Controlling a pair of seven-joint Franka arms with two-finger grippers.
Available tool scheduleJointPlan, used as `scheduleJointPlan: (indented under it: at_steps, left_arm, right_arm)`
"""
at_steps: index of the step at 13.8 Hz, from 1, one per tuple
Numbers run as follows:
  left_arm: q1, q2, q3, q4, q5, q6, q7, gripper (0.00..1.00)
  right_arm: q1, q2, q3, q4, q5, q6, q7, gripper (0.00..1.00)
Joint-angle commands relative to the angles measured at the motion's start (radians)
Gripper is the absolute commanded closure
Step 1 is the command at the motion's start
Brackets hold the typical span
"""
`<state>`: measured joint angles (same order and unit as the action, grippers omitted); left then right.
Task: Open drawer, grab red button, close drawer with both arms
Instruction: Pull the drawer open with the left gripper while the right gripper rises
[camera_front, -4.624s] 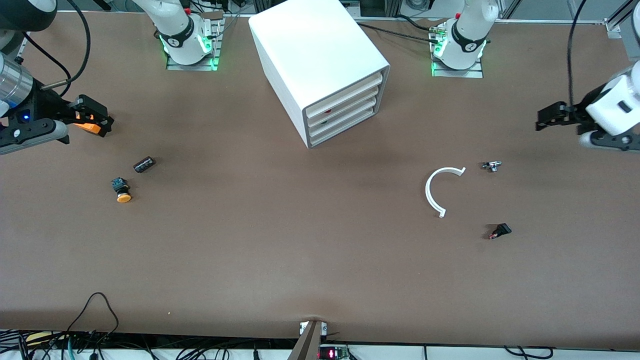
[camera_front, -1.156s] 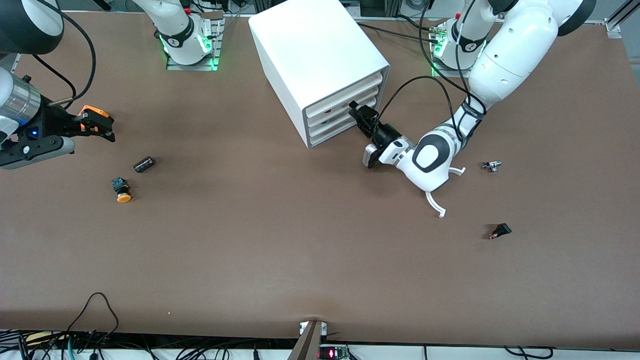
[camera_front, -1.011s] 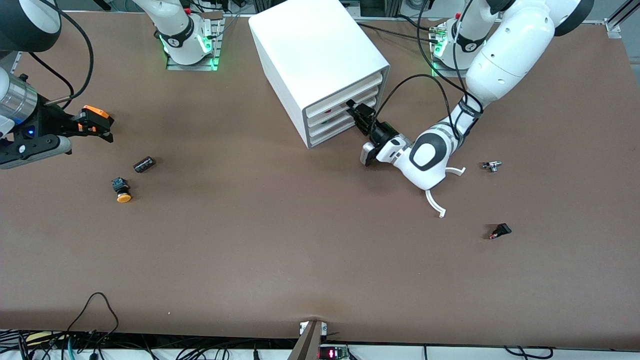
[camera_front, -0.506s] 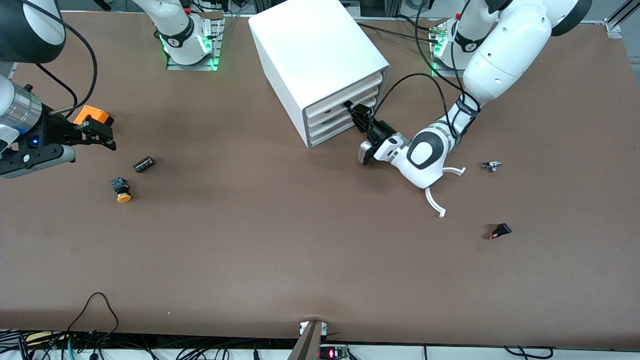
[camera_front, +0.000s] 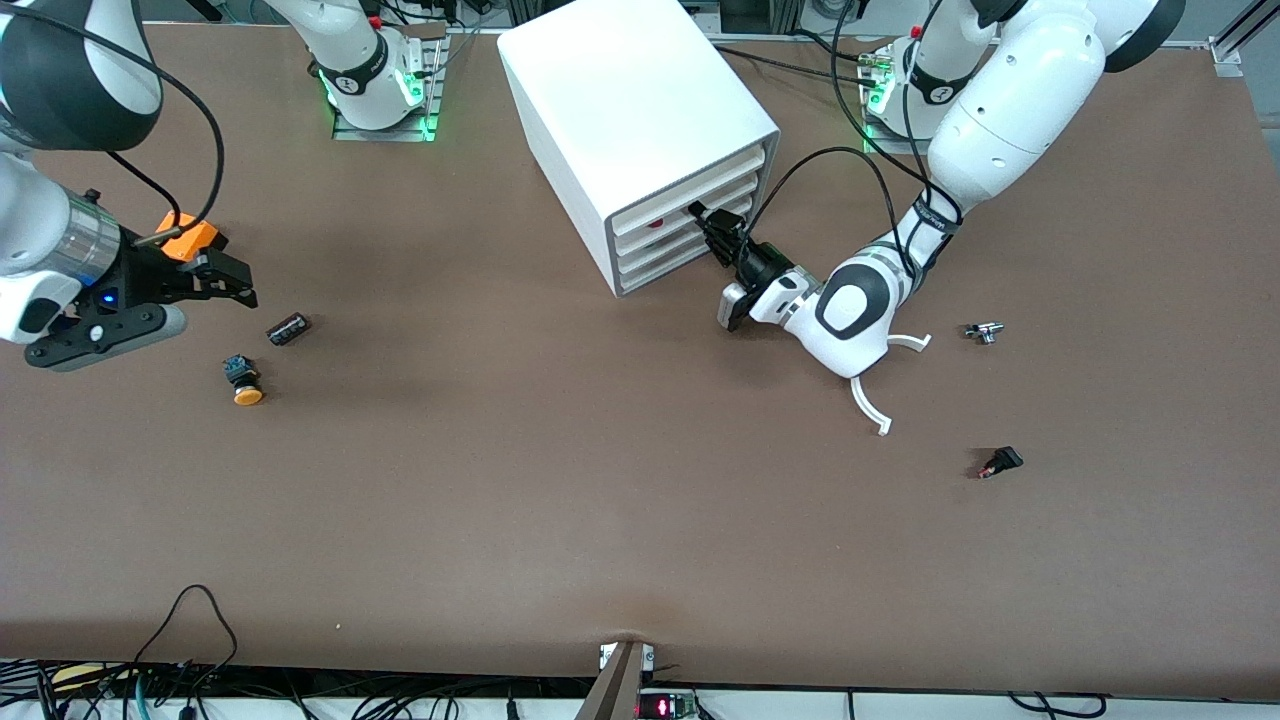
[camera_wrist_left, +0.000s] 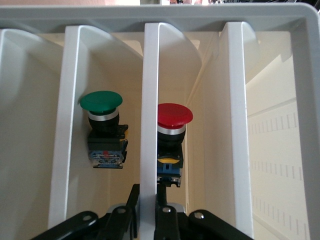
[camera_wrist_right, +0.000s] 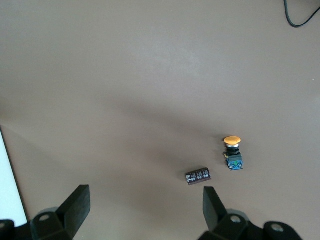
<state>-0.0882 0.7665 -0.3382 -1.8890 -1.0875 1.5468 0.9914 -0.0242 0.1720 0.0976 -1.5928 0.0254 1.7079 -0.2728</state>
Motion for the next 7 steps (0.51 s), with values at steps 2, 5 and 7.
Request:
scheduleJointPlan:
  at_steps: [2,5,7]
  left_arm:
    - [0.019,-0.013,0.013,-0.009,-0.051,0.012,-0.008,0.92]
    - [0.039,-0.013,0.015,0.002,-0.051,0.012,-0.020,0.92]
    - [0.056,-0.013,0.016,0.010,-0.051,0.012,-0.028,0.92]
  right_arm:
    - [0.001,0.009,0.005,0.028,0.010,-0.021,-0.006,0.01]
    - [0.059,0.012,0.004,0.030,0.001,-0.016,0.007,0.01]
    - [0.096,0.021,0.004,0.030,0.008,-0.014,0.062,0.01]
